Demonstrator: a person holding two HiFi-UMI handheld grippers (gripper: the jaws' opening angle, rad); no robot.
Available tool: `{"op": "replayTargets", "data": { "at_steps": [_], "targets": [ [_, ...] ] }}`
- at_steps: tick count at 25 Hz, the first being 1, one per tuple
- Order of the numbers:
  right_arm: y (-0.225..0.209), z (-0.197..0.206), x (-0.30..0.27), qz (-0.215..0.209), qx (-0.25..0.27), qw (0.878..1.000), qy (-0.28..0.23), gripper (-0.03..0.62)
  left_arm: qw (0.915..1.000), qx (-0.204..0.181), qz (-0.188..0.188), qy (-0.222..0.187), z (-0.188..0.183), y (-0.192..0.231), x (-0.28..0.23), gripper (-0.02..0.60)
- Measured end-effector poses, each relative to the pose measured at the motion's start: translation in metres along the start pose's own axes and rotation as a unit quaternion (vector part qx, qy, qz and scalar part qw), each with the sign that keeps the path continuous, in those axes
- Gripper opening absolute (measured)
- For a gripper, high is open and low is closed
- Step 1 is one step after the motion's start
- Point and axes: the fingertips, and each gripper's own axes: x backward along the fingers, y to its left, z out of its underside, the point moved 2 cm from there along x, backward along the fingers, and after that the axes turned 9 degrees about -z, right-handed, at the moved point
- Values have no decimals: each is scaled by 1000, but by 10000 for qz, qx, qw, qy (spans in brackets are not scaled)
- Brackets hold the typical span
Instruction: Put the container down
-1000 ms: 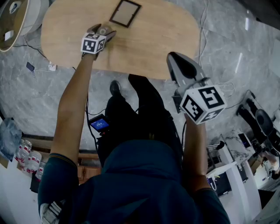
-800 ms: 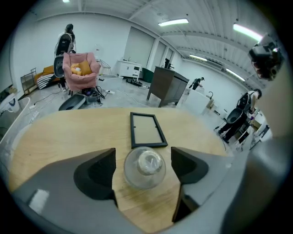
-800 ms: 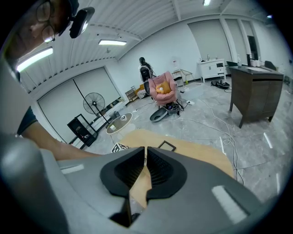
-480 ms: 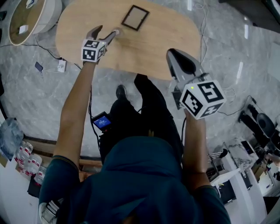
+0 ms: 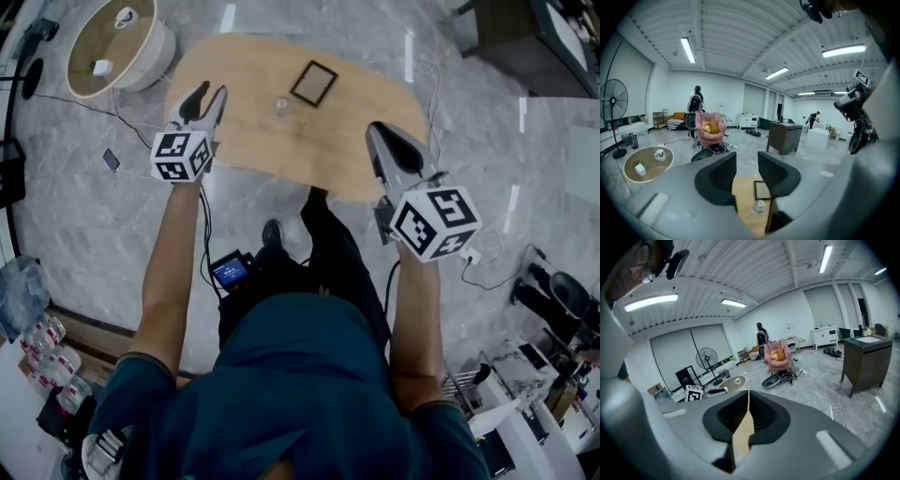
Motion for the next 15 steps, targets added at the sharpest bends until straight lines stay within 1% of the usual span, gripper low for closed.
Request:
{"op": "replayTargets", "data": {
  "at_steps": [3, 7, 10, 15],
  "targets": [
    [18, -27, 13, 29, 147, 9996, -226, 12, 9993, 153, -86, -317, -47, 10, 44, 121],
    [39, -62, 24, -7, 475, 9974, -539, 11, 9970, 262, -95, -722, -110, 19, 91, 111],
    [53, -85, 31, -62, 674, 9948, -756, 11, 9950, 164, -26, -984, -154, 18, 122, 94],
    [84, -112, 45, -203, 991, 9897, -1017, 9, 9912, -175, 233, -1289, -216, 5, 179, 75]
  ]
}}
